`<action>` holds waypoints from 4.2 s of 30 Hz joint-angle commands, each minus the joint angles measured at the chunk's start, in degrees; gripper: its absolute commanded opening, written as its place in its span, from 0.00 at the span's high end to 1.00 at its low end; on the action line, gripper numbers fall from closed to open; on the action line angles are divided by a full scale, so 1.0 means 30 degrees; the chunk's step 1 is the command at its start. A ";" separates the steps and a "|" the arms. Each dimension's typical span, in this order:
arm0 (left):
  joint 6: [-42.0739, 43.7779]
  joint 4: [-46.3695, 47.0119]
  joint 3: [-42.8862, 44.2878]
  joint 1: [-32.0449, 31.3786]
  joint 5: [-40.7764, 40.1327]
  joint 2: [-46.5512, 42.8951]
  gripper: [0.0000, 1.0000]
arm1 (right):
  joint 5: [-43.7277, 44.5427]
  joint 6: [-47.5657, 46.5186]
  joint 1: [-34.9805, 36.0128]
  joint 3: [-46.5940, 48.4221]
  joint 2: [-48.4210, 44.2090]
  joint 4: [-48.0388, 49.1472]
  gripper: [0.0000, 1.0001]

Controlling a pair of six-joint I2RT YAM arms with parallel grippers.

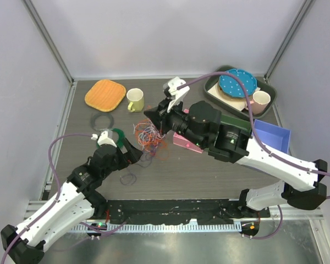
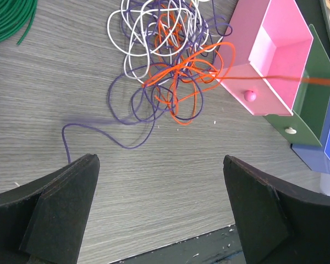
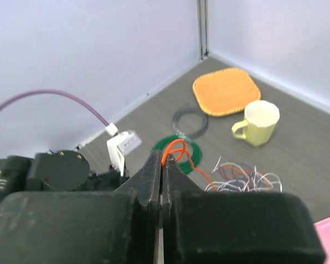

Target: Untangle the cables

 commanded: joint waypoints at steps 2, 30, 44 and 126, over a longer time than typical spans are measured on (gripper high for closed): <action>0.0761 0.2132 0.0122 -0.0048 0.0656 0.0518 0.00 | 0.0318 -0.2304 0.0035 0.3221 -0.0507 -0.0454 0.99; 1.1397 1.5757 0.4278 -0.0048 0.8603 1.0681 0.00 | 0.3075 -0.2045 0.0005 0.9728 0.1865 -0.1390 0.99; 0.9664 1.1633 0.9426 -0.0019 0.2098 0.8847 1.00 | 0.7291 -0.2074 -0.0490 0.4258 -0.0974 -0.1098 0.99; 1.0075 0.6440 2.6793 -0.1747 0.7661 2.2727 1.00 | 0.6179 0.1644 -1.0629 -1.2419 -0.4670 0.6578 0.99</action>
